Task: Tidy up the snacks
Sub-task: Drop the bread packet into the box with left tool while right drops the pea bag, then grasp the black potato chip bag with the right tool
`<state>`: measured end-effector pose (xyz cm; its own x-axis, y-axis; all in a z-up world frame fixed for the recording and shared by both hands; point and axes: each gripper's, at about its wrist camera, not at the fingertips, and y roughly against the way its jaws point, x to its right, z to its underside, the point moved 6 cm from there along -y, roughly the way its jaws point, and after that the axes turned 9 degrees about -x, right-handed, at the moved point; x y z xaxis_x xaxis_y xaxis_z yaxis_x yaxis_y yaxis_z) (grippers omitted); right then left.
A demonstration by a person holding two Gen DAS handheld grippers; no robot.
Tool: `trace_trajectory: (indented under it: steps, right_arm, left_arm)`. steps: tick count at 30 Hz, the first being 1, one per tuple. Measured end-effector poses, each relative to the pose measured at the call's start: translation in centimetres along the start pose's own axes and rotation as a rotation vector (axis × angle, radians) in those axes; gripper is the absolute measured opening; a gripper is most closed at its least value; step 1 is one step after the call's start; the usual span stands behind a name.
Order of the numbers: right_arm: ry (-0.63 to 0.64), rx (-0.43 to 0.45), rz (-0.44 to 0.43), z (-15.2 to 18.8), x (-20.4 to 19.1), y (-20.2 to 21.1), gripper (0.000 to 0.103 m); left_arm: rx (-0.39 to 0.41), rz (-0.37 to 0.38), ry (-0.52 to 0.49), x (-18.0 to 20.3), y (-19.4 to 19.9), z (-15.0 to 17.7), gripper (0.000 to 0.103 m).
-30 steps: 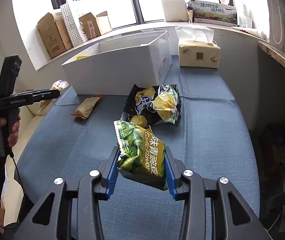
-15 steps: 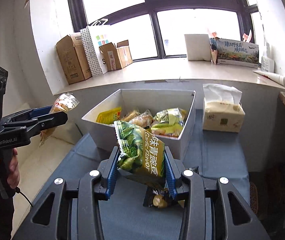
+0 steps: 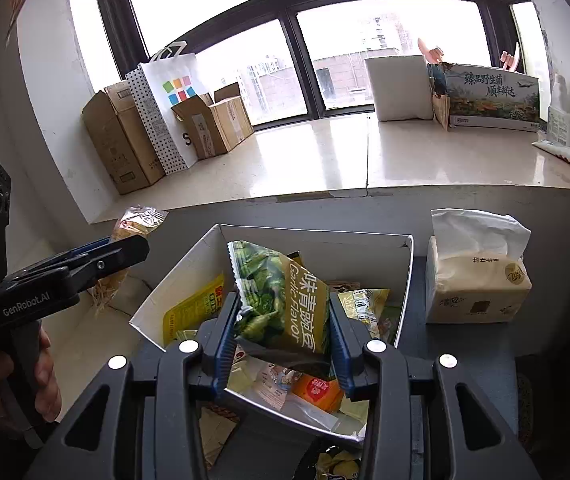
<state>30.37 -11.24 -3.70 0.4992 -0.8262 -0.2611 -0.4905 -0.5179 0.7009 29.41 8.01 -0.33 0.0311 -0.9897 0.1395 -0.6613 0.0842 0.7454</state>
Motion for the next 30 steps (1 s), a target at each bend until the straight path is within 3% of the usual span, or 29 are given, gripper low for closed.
trace_trajectory:
  steps: [2, 4, 5, 6, 7, 8, 12, 19, 21, 25, 30]
  right_arm:
    - [0.004, -0.015, 0.034, 0.0, 0.3, -1.1, 0.045]
    - [0.011, -0.039, 0.068, -0.2, 0.8, -2.0, 0.046]
    - [0.009, -0.043, 0.079, -0.4, 1.1, -2.3, 0.054]
    - [-0.003, -0.05, 0.083, -0.6, 1.6, -2.4, 0.082]
    - [-0.021, -0.056, 0.077, -0.8, 2.0, -2.5, 0.096]
    - [-0.041, -0.036, 0.071, -0.9, 2.3, -2.1, 0.103]
    - [-0.067, 0.011, 0.055, -1.0, 3.1, -0.4, 0.103]
    - [-0.038, 0.067, 0.041, 0.0, 1.9, 2.7, 0.103]
    - [-0.015, 0.089, 0.046, 0.5, 1.1, 4.0, 0.103]
    - [0.063, 0.091, 0.112, 1.8, -0.4, 6.6, 0.103]
    - [0.159, 0.121, 0.137, 5.4, -2.2, 9.8, 0.103]
  left_arm:
    - [-0.014, 0.025, 0.023, -0.4, -1.1, 0.3, 0.077]
    - [-0.025, 0.002, 0.041, -0.9, -2.0, 0.4, 0.082]
    - [-0.032, -0.01, 0.045, -1.1, -2.3, 0.5, 0.091]
    - [-0.038, -0.013, 0.051, -1.2, -2.6, 0.6, 0.095]
    - [-0.039, -0.009, 0.056, -1.3, -2.7, 0.7, 0.097]
    - [-0.037, -0.007, 0.063, -1.6, -2.7, 0.8, 0.097]
    - [-0.023, -0.041, 0.034, -1.6, -1.8, 1.1, 0.098]
    - [0.125, -0.117, -0.106, 0.9, 3.8, 2.0, 0.1]
    - [0.141, -0.097, -0.12, 1.6, 5.6, 2.8, 0.102]
    - [0.09, 0.006, -0.08, 2.4, 8.6, 5.1, 0.103]
    - [0.126, -0.06, -0.115, 2.9, 11.4, 9.2, 0.103]
